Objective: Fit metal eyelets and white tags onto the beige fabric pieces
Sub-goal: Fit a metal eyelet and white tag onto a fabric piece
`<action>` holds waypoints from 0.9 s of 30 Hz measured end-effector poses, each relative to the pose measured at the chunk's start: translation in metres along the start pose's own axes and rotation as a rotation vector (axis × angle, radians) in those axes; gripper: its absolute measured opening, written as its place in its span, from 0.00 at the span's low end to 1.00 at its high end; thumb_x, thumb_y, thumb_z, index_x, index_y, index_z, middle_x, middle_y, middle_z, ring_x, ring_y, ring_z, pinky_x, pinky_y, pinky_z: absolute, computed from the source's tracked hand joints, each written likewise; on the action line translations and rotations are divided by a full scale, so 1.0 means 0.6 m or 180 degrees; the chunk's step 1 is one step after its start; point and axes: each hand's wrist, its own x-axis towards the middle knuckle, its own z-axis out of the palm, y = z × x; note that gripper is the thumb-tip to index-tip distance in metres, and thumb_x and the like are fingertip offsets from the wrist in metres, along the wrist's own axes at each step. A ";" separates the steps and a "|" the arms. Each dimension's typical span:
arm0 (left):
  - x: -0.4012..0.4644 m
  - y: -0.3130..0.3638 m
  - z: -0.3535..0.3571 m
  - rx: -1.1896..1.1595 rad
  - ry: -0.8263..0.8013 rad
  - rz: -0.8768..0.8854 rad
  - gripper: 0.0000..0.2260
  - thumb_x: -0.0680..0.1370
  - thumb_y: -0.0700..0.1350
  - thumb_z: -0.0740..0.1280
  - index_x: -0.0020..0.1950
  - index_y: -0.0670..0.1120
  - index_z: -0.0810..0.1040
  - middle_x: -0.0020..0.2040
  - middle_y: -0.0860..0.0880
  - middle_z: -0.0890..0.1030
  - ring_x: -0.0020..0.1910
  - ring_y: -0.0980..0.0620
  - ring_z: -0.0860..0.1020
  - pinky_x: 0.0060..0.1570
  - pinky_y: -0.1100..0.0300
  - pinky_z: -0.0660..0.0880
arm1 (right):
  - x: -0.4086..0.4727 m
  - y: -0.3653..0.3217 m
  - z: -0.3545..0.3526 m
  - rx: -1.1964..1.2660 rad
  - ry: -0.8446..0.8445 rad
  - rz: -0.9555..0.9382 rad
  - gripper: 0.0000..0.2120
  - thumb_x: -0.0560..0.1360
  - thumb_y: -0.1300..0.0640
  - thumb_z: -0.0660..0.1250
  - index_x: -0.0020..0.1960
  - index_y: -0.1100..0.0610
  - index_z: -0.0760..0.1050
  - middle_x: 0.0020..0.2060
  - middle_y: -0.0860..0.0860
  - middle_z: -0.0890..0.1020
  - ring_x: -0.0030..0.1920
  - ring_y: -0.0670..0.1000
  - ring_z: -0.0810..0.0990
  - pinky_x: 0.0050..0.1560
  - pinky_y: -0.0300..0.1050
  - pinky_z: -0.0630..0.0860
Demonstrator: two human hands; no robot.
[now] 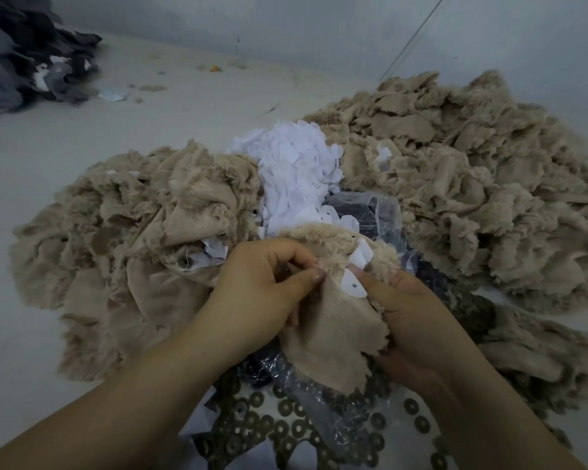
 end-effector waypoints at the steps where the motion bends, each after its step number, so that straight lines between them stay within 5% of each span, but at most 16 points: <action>1: 0.001 -0.001 0.001 -0.0258 -0.0041 -0.0117 0.09 0.77 0.36 0.69 0.38 0.46 0.82 0.28 0.46 0.80 0.22 0.48 0.76 0.21 0.57 0.74 | 0.000 -0.001 0.001 0.0097 -0.0073 0.0057 0.17 0.77 0.60 0.65 0.64 0.66 0.77 0.58 0.65 0.81 0.58 0.62 0.81 0.61 0.57 0.75; 8: 0.008 0.004 0.003 -0.1274 -0.0103 -0.0476 0.10 0.79 0.34 0.66 0.38 0.42 0.80 0.30 0.40 0.77 0.22 0.46 0.74 0.21 0.60 0.72 | 0.014 0.004 -0.007 0.0344 -0.0247 0.0285 0.18 0.78 0.71 0.62 0.67 0.73 0.69 0.54 0.68 0.77 0.52 0.66 0.76 0.64 0.66 0.70; 13: 0.006 0.001 0.009 -0.0744 0.0212 -0.0121 0.08 0.78 0.35 0.68 0.38 0.39 0.79 0.29 0.39 0.79 0.24 0.46 0.76 0.24 0.58 0.75 | 0.012 0.005 -0.010 0.0643 -0.0177 0.0289 0.22 0.76 0.58 0.68 0.68 0.66 0.74 0.64 0.65 0.78 0.66 0.62 0.77 0.69 0.59 0.70; 19: 0.001 -0.005 0.017 0.0213 0.0456 0.0412 0.07 0.76 0.42 0.71 0.38 0.47 0.79 0.32 0.49 0.80 0.30 0.55 0.76 0.31 0.58 0.74 | 0.002 -0.002 -0.001 0.0440 -0.0080 0.0632 0.25 0.68 0.55 0.73 0.63 0.63 0.79 0.61 0.62 0.81 0.61 0.60 0.81 0.60 0.55 0.79; 23: -0.005 -0.001 0.027 0.0240 0.0556 0.0505 0.06 0.75 0.43 0.71 0.38 0.48 0.78 0.33 0.49 0.80 0.34 0.48 0.79 0.35 0.46 0.78 | -0.003 0.002 0.005 0.0409 -0.0100 0.0464 0.22 0.71 0.58 0.71 0.63 0.65 0.79 0.60 0.63 0.81 0.61 0.62 0.81 0.62 0.56 0.78; 27: -0.016 0.009 0.027 -0.0010 0.0606 0.0516 0.14 0.77 0.53 0.67 0.34 0.47 0.76 0.26 0.48 0.75 0.25 0.53 0.73 0.27 0.52 0.71 | -0.006 0.003 0.008 0.0112 0.0169 0.0079 0.20 0.71 0.59 0.70 0.61 0.65 0.79 0.56 0.63 0.83 0.58 0.63 0.82 0.60 0.58 0.79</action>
